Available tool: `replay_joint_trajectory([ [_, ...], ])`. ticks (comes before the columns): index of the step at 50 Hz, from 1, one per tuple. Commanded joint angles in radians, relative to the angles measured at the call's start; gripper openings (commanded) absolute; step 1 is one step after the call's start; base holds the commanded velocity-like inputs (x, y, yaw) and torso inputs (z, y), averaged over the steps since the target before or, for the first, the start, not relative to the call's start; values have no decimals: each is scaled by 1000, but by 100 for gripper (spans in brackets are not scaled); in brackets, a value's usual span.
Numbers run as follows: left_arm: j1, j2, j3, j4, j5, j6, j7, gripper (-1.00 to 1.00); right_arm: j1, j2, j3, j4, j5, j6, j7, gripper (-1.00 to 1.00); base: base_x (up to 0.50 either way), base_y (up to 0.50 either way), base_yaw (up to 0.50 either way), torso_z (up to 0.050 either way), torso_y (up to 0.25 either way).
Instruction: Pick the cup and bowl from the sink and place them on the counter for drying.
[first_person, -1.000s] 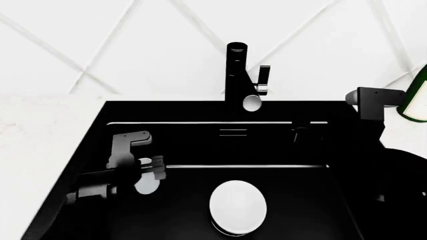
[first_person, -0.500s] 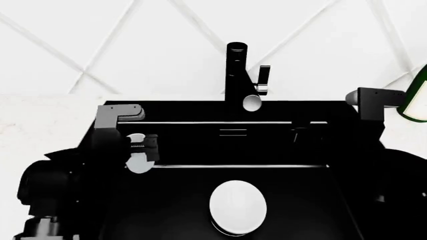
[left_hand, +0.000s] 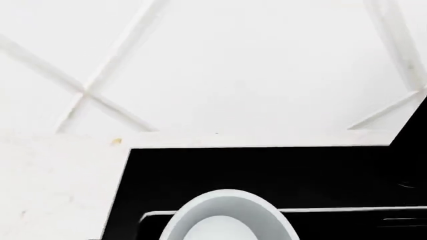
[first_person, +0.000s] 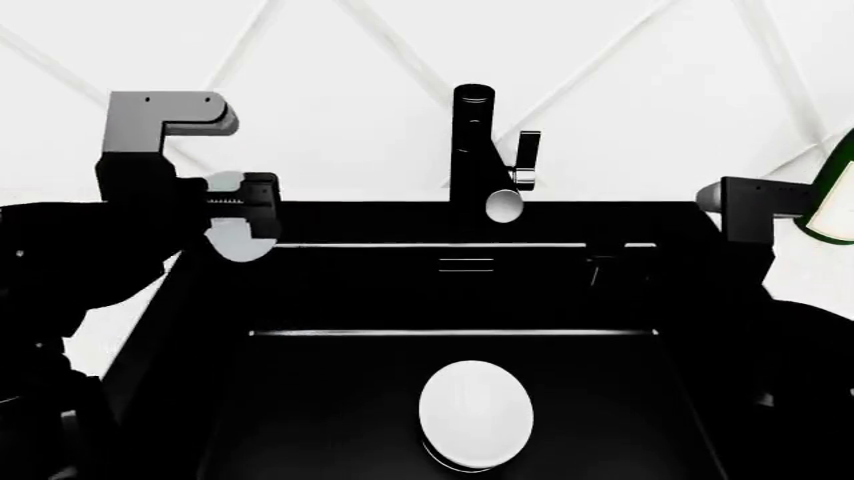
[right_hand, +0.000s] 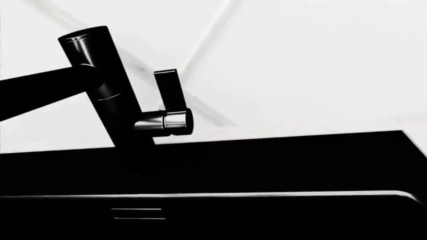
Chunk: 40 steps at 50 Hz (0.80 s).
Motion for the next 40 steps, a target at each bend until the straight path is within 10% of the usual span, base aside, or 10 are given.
replay_joint_trajectory([
  [1,-94,-118,-34,53,-191,-71,-172,-100,-13,0,6,6,1,-19,-10,100,0,0,0,0,0],
  [15,-34,-401,-6,41,-662,-52,-502,-100,-9,2,8,2,13,-13,-5,100,0,0,0,0,0],
  [40,7,-519,174,-111,-482,90,-407,-100,1,-16,-41,49,-15,-31,-27,100,0,0,0,0,0],
])
